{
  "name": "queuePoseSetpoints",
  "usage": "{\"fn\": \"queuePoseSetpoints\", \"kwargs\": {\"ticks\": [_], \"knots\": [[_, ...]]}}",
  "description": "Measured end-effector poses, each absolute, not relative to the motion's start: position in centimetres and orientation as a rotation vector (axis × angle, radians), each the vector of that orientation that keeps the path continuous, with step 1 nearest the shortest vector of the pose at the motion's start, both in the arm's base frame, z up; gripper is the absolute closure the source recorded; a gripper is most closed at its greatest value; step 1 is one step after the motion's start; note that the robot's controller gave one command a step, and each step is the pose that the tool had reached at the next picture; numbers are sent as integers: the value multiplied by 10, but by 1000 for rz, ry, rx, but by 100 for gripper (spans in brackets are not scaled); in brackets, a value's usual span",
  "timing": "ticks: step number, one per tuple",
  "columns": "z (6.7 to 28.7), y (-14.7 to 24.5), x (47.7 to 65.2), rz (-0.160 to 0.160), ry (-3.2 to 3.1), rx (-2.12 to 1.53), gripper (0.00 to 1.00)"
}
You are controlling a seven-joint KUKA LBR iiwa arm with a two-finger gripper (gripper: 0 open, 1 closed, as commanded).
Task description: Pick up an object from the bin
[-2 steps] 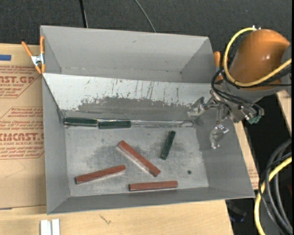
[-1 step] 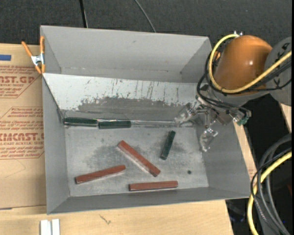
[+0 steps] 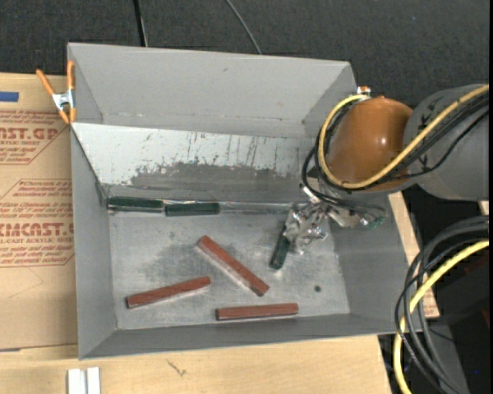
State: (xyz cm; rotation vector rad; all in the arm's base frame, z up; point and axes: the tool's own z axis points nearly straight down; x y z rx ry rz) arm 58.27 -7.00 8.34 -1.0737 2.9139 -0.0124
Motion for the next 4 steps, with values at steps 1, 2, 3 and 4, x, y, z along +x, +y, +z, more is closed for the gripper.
{"fn": "queuePoseSetpoints", "kwargs": {"ticks": [1,2,3,4], "knots": [[83,-70,583,-13,2914,-1074,100],[219,-51,574,-1,2956,-1049,100],[218,-51,573,1,2957,-1050,100],[150,-35,571,4,3012,-892,0]]}}
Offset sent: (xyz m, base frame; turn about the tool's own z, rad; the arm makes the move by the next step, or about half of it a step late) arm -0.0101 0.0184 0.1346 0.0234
